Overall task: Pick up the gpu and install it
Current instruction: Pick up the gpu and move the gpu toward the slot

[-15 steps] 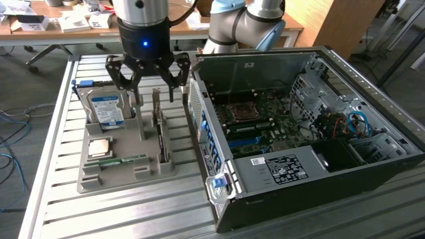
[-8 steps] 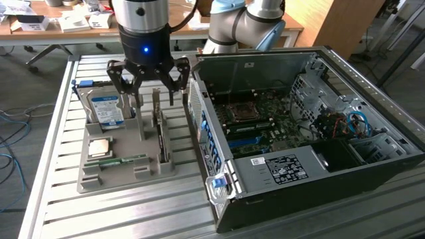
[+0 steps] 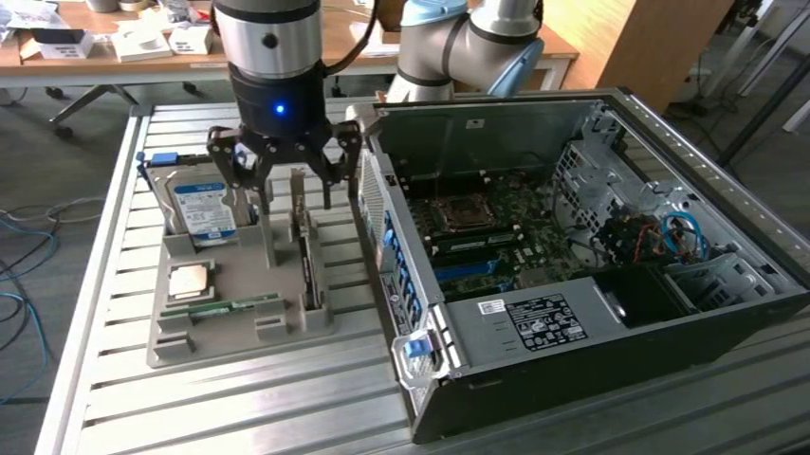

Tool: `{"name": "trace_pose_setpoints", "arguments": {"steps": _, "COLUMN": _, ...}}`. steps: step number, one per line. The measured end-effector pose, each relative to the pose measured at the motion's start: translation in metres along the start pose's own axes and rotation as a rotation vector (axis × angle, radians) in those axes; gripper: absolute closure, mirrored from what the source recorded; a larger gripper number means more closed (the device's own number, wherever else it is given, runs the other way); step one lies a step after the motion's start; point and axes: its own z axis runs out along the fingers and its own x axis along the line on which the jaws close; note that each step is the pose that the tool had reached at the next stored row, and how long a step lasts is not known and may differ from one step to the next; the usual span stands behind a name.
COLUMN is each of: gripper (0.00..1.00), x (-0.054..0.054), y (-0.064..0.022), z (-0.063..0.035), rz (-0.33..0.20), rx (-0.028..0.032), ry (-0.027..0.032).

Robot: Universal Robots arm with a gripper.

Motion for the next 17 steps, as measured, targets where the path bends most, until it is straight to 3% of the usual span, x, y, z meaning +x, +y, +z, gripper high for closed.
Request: {"name": "trace_pose_setpoints", "arguments": {"steps": 17, "gripper": 0.3, "x": 0.001, "y": -0.0011, "z": 0.0256, "rz": 0.0, "rx": 0.0, "ry": 0.0003}}
